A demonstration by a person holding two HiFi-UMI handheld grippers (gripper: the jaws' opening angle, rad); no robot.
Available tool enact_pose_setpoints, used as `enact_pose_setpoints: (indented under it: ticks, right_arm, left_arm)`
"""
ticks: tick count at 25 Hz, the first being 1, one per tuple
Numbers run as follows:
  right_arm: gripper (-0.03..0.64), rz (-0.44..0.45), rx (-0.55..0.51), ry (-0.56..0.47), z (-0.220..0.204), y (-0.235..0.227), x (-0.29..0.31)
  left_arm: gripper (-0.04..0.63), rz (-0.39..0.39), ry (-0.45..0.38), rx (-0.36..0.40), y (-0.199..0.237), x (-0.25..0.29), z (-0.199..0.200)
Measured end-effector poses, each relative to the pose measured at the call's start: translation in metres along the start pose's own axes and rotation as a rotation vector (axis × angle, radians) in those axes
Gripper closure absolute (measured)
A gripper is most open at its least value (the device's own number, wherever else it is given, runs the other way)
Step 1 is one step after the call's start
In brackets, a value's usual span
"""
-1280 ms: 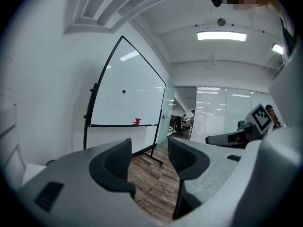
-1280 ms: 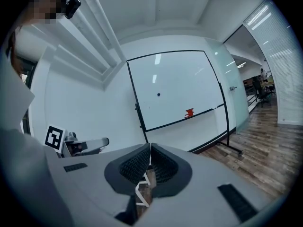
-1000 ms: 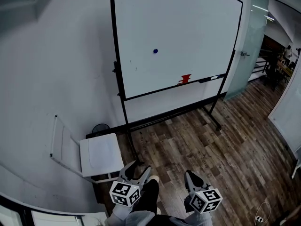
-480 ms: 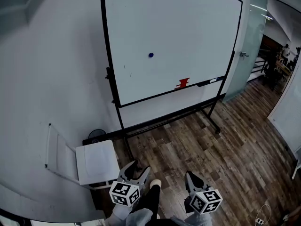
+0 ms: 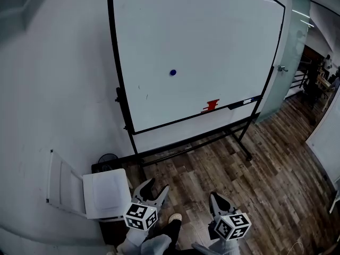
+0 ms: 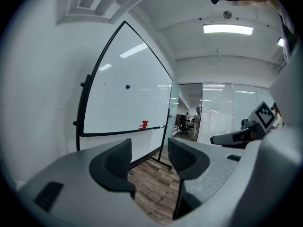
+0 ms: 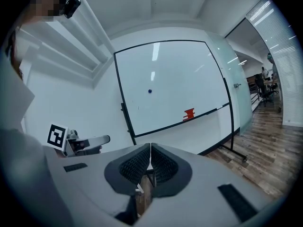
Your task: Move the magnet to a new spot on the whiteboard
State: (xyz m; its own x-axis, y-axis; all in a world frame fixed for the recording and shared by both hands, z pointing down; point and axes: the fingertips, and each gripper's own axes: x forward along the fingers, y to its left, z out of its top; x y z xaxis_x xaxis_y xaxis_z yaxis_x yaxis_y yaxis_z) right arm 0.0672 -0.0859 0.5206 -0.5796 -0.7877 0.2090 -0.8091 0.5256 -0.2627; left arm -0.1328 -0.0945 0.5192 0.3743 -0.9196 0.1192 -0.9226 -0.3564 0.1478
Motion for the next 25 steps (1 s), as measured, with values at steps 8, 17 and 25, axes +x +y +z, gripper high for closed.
enact_pose_setpoints:
  ticks: [8, 17, 25]
  right_arm:
    - [0.587, 0.002, 0.000, 0.003, 0.033, -0.031, 0.068]
    - [0.588, 0.010, 0.024, -0.002, 0.061, -0.059, 0.139]
    - [0.588, 0.018, 0.014, -0.015, 0.074, -0.074, 0.187]
  left_arm:
    - [0.360, 0.001, -0.001, -0.004, 0.036, 0.068, 0.023]
    - [0.360, 0.006, -0.007, -0.006, 0.079, 0.136, 0.043]
    - [0.360, 0.004, -0.028, 0.001, 0.107, 0.178, 0.050]
